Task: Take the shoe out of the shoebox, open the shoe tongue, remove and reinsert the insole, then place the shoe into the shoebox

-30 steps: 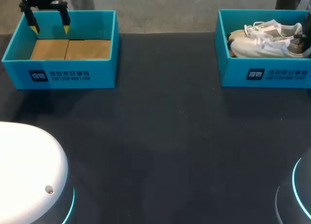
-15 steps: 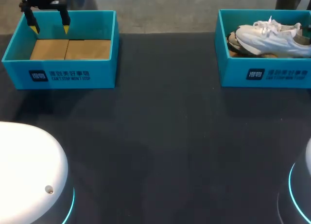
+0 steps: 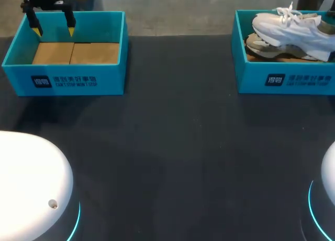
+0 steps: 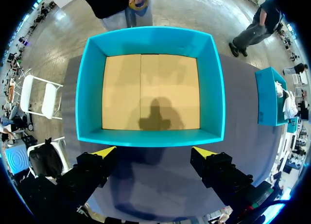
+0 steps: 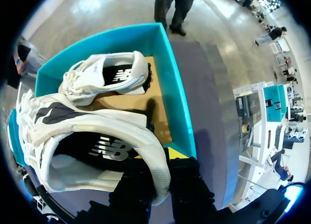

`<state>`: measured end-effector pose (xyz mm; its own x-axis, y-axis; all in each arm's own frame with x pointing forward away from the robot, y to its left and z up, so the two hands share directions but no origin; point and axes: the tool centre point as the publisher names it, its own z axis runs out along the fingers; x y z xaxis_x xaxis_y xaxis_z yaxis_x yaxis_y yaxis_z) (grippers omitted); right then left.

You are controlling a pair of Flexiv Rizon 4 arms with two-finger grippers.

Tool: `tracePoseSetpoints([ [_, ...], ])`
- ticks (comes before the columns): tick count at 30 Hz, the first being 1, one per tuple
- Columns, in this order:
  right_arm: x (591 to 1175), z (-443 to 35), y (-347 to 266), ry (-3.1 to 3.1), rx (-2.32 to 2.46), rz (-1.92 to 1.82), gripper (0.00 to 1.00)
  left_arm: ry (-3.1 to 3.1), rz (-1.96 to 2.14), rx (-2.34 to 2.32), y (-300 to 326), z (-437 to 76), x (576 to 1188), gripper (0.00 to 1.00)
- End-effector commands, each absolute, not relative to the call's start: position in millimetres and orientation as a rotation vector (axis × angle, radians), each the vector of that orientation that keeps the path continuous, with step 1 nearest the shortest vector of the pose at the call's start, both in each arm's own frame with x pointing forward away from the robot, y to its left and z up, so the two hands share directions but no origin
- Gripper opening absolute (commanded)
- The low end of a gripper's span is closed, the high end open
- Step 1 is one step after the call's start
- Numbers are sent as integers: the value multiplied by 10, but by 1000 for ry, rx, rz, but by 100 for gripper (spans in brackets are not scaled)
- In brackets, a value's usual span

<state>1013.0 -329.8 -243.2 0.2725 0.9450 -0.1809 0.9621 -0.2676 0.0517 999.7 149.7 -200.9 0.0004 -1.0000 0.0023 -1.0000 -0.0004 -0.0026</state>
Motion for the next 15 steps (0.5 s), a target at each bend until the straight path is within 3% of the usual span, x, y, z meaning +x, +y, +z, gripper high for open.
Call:
tracePoseSetpoints([
  [1, 10017, -2087, -3206, 1785, 2363, -164, 0, 2221, -3, -2222, 1497, -2005, 9998, 100],
  [15, 9954, -1548, -2980, 1769, 2341, -174, 0, 2221, -3, -2222, 1497, -2005, 9998, 100],
])
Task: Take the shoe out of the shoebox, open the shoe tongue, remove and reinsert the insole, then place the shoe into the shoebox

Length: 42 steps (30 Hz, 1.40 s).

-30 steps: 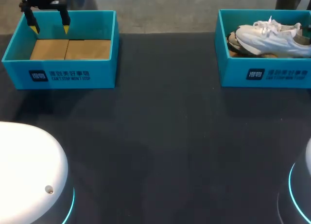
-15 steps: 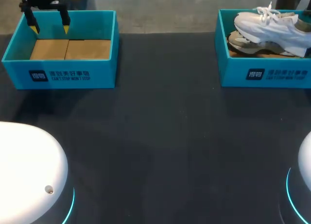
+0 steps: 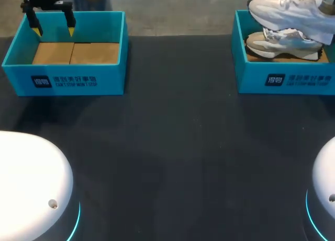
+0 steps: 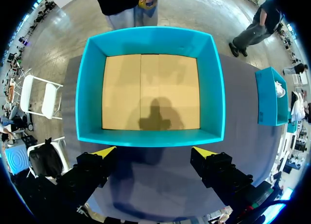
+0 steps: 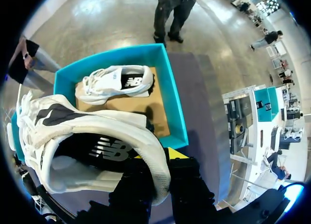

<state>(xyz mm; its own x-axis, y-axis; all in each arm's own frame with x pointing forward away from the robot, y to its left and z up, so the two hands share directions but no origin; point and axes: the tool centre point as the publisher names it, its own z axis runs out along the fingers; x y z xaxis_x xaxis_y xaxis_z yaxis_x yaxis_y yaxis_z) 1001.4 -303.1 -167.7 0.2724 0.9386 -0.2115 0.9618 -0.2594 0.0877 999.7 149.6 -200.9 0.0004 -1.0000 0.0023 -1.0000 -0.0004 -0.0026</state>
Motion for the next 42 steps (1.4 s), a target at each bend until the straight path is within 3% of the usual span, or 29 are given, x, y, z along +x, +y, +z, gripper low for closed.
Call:
tracePoseSetpoints([
  [1, 9947, -1529, -2963, 1770, 2341, -174, 0, 2221, -3, -2222, 1497, -2005, 9998, 100],
  [30, 9936, -1452, -2876, 1763, 2344, -144, 0, 2221, -3, -2222, 1497, -2005, 9998, 100],
  [42, 9463, -1427, -2531, 1706, 2379, -201, 0, 2221, -3, -2222, 1497, -2005, 9998, 100],
])
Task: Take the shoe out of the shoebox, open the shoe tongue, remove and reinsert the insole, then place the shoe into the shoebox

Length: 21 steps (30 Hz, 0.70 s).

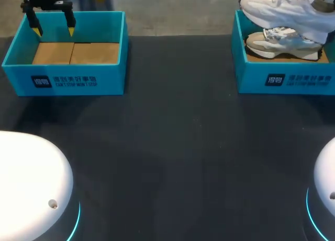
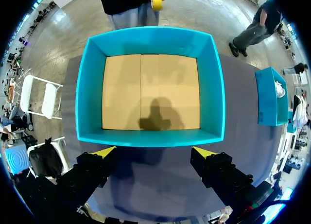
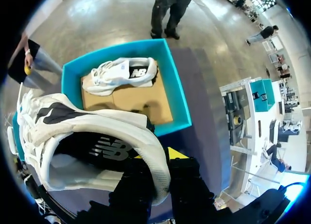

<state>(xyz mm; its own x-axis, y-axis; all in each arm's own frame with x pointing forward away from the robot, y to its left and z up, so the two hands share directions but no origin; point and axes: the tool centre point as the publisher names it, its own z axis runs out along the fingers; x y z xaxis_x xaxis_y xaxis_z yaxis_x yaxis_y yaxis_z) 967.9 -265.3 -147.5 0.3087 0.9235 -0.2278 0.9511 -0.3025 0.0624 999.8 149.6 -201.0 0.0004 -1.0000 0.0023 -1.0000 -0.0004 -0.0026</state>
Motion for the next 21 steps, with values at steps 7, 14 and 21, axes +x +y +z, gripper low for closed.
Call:
tracePoseSetpoints([
  [7, 9137, -1386, -2260, 1698, 2388, -220, 0, 2221, -3, -2222, 1497, -2005, 9998, 100],
  [14, 8751, -1333, -1858, 1690, 2377, -220, 0, 2221, -3, -2222, 1497, -2005, 9998, 100],
  [21, 8419, -1323, -1449, 1717, 2344, -221, 0, 2221, -3, -2222, 1497, -2005, 9998, 100],
])
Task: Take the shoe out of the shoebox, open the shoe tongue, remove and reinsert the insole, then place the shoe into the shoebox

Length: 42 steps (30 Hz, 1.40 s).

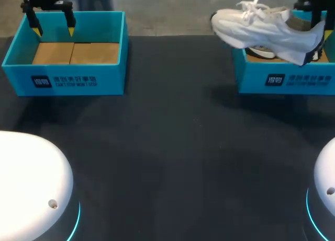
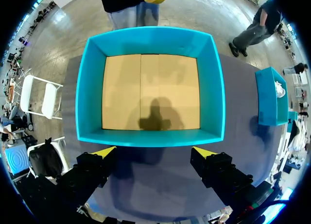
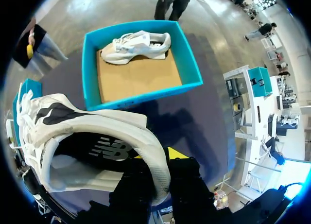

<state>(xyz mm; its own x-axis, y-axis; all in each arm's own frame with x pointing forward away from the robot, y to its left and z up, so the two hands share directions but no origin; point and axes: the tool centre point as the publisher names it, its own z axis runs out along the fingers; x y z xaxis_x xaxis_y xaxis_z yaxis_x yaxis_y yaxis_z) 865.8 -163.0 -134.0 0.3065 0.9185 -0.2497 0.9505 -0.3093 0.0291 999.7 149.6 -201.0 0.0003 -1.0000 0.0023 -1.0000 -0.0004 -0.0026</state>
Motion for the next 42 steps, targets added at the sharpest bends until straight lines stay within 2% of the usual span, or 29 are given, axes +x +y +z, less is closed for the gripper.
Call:
tracePoseSetpoints([
  [1, 8386, -1325, -1411, 1718, 2343, -221, 0, 2221, -3, -2222, 1497, -2005, 9998, 100],
  [28, 7320, -1576, -267, 1790, 2284, -261, 0, 2221, -3, -2222, 1497, -2005, 9998, 100],
  [42, 7204, -1750, 39, 1794, 2297, -214, 0, 2221, -3, -2222, 1497, -2005, 9998, 100],
])
